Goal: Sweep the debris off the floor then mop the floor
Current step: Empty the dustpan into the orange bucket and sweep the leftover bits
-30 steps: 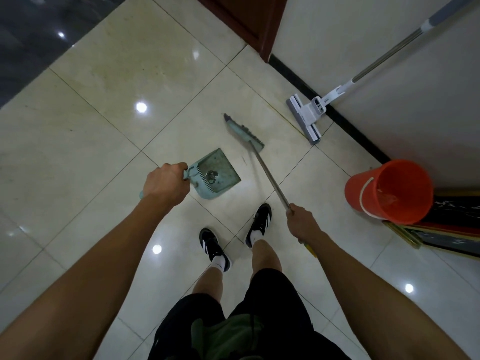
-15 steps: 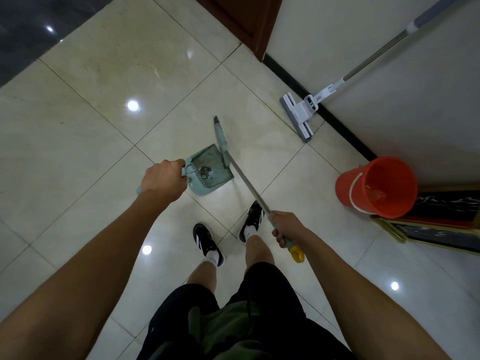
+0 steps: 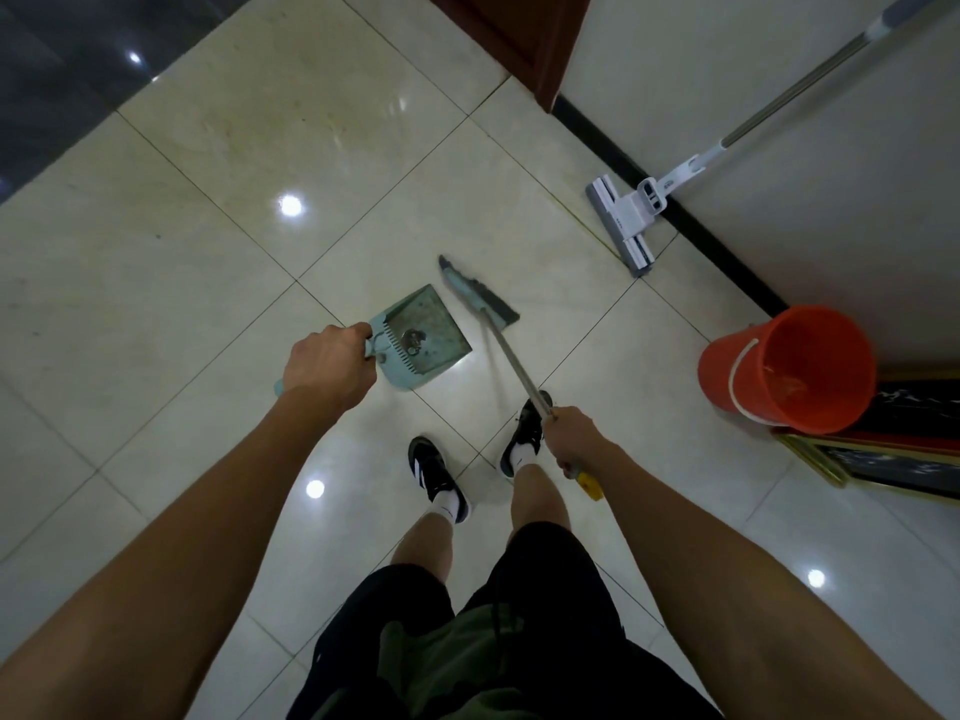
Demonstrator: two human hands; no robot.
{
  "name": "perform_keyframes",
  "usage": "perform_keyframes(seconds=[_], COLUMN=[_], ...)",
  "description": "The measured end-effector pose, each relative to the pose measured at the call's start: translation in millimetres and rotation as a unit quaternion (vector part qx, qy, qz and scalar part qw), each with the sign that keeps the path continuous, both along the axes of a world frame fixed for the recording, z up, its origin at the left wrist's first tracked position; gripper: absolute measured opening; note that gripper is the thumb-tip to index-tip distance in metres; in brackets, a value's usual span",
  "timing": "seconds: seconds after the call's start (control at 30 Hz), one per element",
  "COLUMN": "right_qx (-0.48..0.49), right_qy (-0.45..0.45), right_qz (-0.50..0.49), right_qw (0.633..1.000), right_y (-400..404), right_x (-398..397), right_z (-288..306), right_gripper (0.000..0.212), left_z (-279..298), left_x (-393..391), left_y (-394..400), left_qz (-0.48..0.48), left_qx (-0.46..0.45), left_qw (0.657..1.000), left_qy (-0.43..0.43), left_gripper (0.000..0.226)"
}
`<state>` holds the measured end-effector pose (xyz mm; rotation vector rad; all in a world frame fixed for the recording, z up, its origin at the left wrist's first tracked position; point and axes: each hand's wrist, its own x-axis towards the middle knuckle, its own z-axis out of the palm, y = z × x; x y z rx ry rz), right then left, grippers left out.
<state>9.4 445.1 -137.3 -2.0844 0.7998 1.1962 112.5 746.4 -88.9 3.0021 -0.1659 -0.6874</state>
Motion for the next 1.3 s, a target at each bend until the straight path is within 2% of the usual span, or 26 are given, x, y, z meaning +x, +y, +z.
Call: perform_keyframes(seconds=[0.1, 0.23, 0.43, 0.77, 1.0, 1.1, 1.3], right_qx=[0.046, 0.112, 0.109, 0.098, 0.169, 0.171, 0.171], right_qy=[0.026, 0.046, 0.016, -0.004, -0.053, -0.080, -0.080], right_qz=[-0.042, -0.198, -0.335, -0.467, -0.546, -0.577, -0.596], right_qw=[0.998, 0.973, 0.936, 0.879, 0.819, 0.794, 0.780], right_y=[16.0, 15.2, -10.5, -52.3, -102.0, -123.5, -177.2], right_x=[-11.8, -23.8, -63.6, -137.1, -242.7, -290.2, -363.3], right_z=[8.7, 39.3, 71.1, 75.0, 90.0, 96.7, 115.3], right_gripper=[0.013, 0.021, 0.026, 0.018, 0.013, 0.014, 0.022], left_z=[-2.7, -1.3, 7.4, 54.8, 99.5, 123.6, 181.5], left_x=[-3.6, -5.4, -15.1, -48.3, -110.2, -137.1, -178.4], left_y=[0.4, 7.8, 1.4, -76.0, -153.7, -186.4, -244.1], left_qz=[-0.002, 0.009, -0.007, -0.148, -0.235, -0.262, -0.286], left_qx=[-0.009, -0.019, -0.031, -0.010, -0.015, -0.036, -0.071], left_qw=[1.000, 1.000, 0.999, 0.989, 0.970, 0.961, 0.947], left_qy=[0.007, 0.014, 0.003, -0.009, -0.051, -0.080, -0.127], left_gripper=[0.019, 0.020, 0.021, 0.018, 0.013, 0.015, 0.014])
